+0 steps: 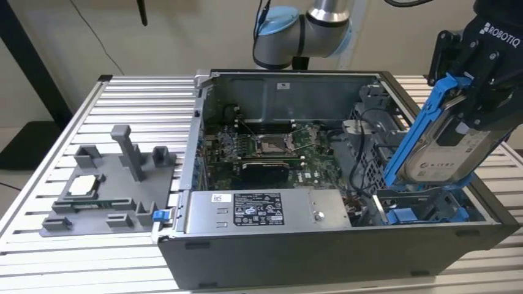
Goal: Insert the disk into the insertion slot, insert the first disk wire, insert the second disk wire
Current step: 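Insert the disk into the insertion slot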
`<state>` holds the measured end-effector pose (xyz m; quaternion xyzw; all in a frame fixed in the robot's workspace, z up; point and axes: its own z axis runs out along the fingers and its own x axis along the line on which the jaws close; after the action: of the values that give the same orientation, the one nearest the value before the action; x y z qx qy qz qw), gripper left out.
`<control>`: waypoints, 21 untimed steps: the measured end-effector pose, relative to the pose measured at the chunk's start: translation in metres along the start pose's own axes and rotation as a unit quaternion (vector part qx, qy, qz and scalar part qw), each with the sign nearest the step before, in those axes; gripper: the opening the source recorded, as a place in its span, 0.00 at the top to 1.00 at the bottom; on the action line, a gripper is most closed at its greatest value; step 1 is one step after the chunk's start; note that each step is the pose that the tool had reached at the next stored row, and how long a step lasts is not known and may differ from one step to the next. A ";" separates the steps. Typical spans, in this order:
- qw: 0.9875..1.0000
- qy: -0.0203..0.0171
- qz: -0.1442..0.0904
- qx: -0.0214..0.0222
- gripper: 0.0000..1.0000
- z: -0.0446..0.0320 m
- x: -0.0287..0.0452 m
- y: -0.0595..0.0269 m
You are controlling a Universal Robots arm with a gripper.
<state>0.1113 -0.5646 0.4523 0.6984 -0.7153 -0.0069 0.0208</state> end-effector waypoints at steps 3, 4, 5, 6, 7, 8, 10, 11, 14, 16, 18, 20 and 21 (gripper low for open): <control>1.000 -0.001 0.000 0.000 1.00 0.0026 0.0000 -0.0003; 1.000 -0.001 0.000 0.000 1.00 0.0036 -0.0001 -0.0006; 1.000 -0.001 0.000 0.000 1.00 0.0050 -0.0001 -0.0008; 1.000 -0.001 0.000 0.000 1.00 0.0063 -0.0001 -0.0011; 1.000 -0.002 0.000 0.000 1.00 0.0078 -0.0002 -0.0016; 1.000 -0.002 0.000 0.000 1.00 0.0093 -0.0002 -0.0020; 1.000 -0.002 0.000 0.000 1.00 0.0126 -0.0003 -0.0027; 1.000 -0.002 0.000 0.000 1.00 0.0146 -0.0004 -0.0036; 1.000 -0.002 0.000 0.000 1.00 0.0197 -0.0005 -0.0052; 1.000 -0.002 0.000 0.000 1.00 0.0226 -0.0006 -0.0062; 1.000 -0.002 0.000 0.000 1.00 0.0247 -0.0006 -0.0071; 1.000 -0.002 0.000 0.000 1.00 0.0268 -0.0007 -0.0081; 1.000 -0.002 0.000 0.000 1.00 0.0277 -0.0007 -0.0087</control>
<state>0.1189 -0.5646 0.4242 0.6985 -0.7153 -0.0083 0.0194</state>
